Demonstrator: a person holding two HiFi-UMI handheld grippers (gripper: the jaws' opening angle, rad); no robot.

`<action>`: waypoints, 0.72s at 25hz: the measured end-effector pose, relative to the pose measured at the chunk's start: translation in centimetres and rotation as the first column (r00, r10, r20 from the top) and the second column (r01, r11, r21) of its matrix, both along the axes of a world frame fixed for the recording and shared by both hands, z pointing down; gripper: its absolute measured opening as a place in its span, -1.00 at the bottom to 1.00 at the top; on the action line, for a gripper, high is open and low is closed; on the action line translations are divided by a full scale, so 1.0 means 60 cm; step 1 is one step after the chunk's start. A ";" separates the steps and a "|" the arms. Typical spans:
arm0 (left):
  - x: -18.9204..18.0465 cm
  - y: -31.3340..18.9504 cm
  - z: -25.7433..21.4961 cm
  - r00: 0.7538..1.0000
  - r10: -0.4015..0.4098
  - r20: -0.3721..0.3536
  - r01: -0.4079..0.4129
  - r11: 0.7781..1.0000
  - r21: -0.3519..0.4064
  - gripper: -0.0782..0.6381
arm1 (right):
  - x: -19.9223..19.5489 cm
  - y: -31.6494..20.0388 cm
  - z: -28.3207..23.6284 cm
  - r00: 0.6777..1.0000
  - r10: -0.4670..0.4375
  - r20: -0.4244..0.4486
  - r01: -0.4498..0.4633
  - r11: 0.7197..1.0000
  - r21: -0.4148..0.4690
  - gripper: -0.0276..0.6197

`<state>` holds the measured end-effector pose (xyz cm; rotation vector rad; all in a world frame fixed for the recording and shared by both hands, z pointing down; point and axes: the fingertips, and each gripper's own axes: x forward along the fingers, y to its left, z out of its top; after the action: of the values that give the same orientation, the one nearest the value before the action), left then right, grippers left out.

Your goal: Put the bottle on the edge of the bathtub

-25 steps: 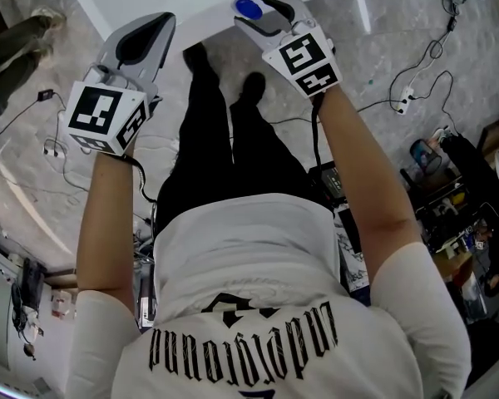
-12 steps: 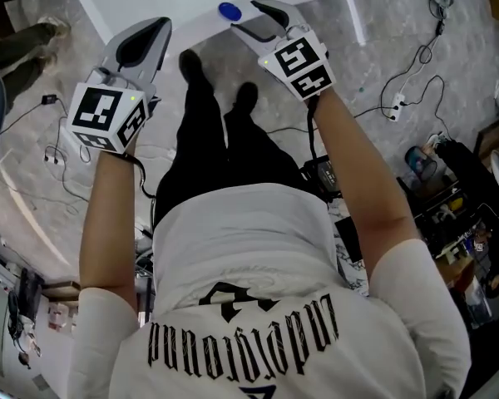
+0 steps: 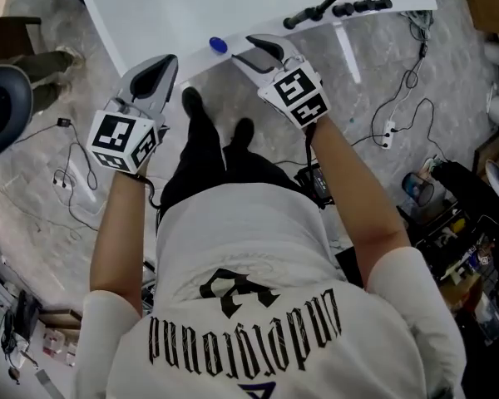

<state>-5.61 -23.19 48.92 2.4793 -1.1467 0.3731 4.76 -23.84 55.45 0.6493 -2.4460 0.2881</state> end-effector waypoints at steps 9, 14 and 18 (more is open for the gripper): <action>0.031 0.055 -0.095 1.000 -0.013 0.005 0.013 0.998 0.063 -0.76 | 0.029 0.063 -0.140 0.997 -0.004 0.080 -0.001 0.998 0.058 -0.58; 0.046 0.084 -0.154 1.000 -0.005 0.023 0.002 0.992 0.126 -0.76 | 0.032 0.089 -0.231 0.992 -0.049 0.115 0.032 0.989 0.142 -0.73; 0.047 0.099 -0.201 0.999 -0.027 0.024 0.023 0.984 0.174 -0.76 | 0.046 0.107 -0.286 0.988 -0.074 0.136 0.048 0.981 0.190 -0.85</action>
<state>-2.77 -17.27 36.85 2.6132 -1.2695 0.3112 7.51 -17.43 38.27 0.6504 -2.6475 0.0833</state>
